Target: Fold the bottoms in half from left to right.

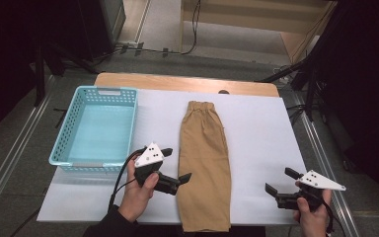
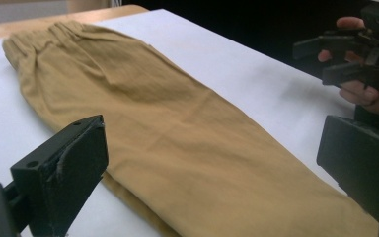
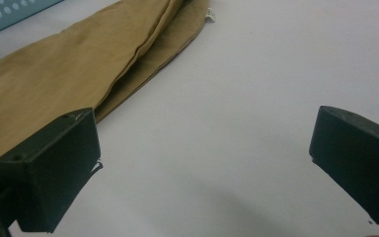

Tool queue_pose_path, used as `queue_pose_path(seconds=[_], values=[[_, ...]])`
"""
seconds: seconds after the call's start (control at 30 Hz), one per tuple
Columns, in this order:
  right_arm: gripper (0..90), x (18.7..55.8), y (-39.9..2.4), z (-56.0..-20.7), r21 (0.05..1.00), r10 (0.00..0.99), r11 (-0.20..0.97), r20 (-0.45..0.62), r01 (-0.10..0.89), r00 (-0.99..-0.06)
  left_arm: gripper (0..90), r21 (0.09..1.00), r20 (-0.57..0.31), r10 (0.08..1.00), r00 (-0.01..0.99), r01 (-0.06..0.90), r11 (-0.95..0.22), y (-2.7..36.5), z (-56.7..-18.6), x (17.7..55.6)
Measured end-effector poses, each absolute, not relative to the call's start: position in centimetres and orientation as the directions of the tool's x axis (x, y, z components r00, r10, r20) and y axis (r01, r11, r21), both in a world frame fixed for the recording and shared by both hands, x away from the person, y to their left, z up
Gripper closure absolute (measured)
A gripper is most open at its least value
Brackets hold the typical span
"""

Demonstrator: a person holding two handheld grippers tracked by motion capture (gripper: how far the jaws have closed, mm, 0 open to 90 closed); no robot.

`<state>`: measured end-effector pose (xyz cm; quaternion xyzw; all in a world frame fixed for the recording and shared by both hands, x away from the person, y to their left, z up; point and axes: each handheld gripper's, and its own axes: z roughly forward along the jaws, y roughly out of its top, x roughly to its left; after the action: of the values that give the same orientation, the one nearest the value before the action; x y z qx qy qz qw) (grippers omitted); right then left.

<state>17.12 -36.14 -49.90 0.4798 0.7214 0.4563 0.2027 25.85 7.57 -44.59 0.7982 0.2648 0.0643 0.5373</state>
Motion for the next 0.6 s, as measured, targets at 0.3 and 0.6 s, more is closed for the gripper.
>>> queue_pose_path(seconds=[0.3,0.6], values=[[0.0,16.8,-36.6,-49.8,0.858,0.878,0.121,0.142,0.499,-0.457,0.0,0.903,-0.161,0.486,0.859,0.328,-0.28,6.5,-43.2,27.6],[0.0,16.8,-36.2,-50.1,0.848,0.867,0.144,0.14,0.51,-0.478,0.0,0.905,-0.153,0.481,0.863,0.318,-0.282,5.6,-42.7,28.8]])
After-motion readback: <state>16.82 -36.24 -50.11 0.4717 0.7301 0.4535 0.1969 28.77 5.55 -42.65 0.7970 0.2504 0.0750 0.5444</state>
